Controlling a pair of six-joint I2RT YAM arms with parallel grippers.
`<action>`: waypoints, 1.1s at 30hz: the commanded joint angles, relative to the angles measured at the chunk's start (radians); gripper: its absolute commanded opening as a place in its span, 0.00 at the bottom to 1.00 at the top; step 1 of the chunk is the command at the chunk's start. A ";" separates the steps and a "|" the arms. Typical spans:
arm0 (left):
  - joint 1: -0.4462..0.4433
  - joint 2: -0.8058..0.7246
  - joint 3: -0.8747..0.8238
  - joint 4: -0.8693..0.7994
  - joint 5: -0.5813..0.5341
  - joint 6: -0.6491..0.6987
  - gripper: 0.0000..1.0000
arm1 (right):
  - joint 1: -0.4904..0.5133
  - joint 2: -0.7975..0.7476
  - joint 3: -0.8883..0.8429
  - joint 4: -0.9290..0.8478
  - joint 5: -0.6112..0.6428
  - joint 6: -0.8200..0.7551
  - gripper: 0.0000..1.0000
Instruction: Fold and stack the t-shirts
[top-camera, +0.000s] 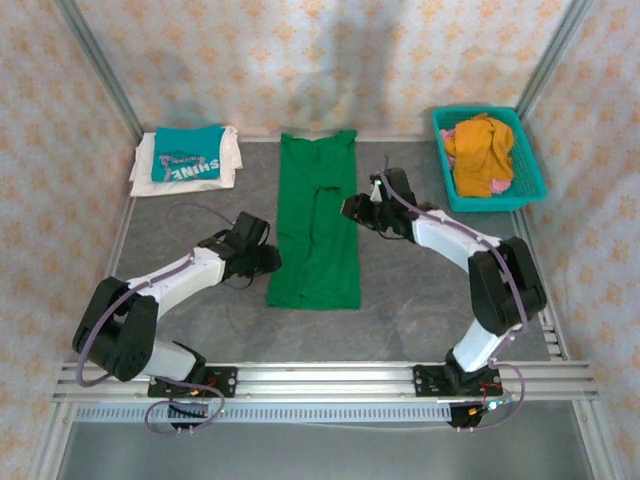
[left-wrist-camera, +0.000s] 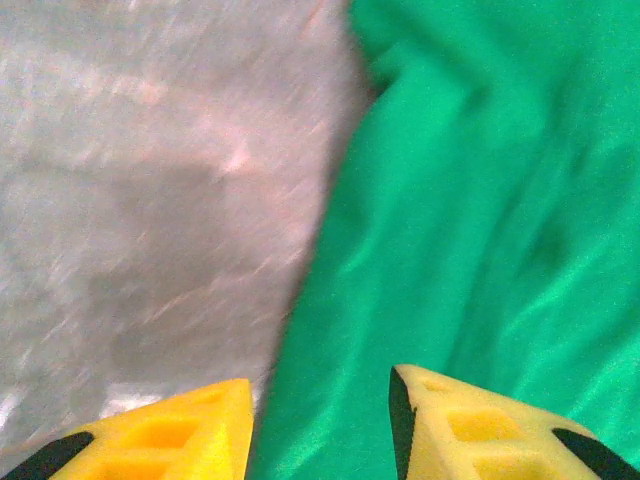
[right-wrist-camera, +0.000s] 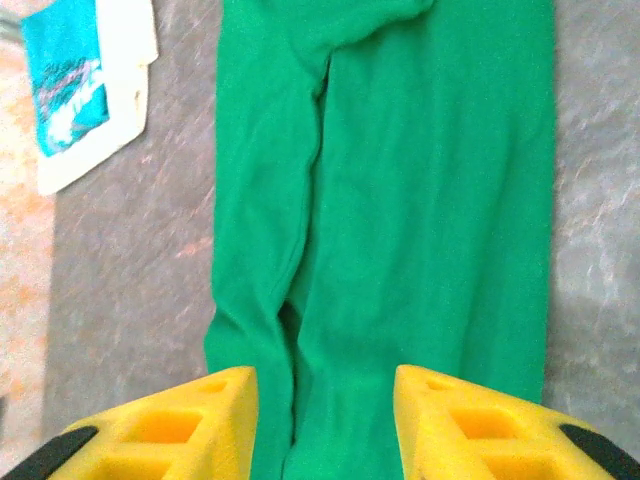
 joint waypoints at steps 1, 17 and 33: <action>-0.005 -0.013 -0.048 -0.141 0.033 0.022 0.41 | 0.017 0.004 -0.113 0.138 -0.105 -0.016 0.42; -0.083 -0.058 -0.092 -0.090 0.082 0.004 0.38 | 0.052 0.060 -0.174 0.246 -0.103 0.025 0.43; -0.134 -0.030 -0.142 0.012 0.068 -0.045 0.09 | 0.058 -0.045 -0.231 0.162 -0.102 0.032 0.43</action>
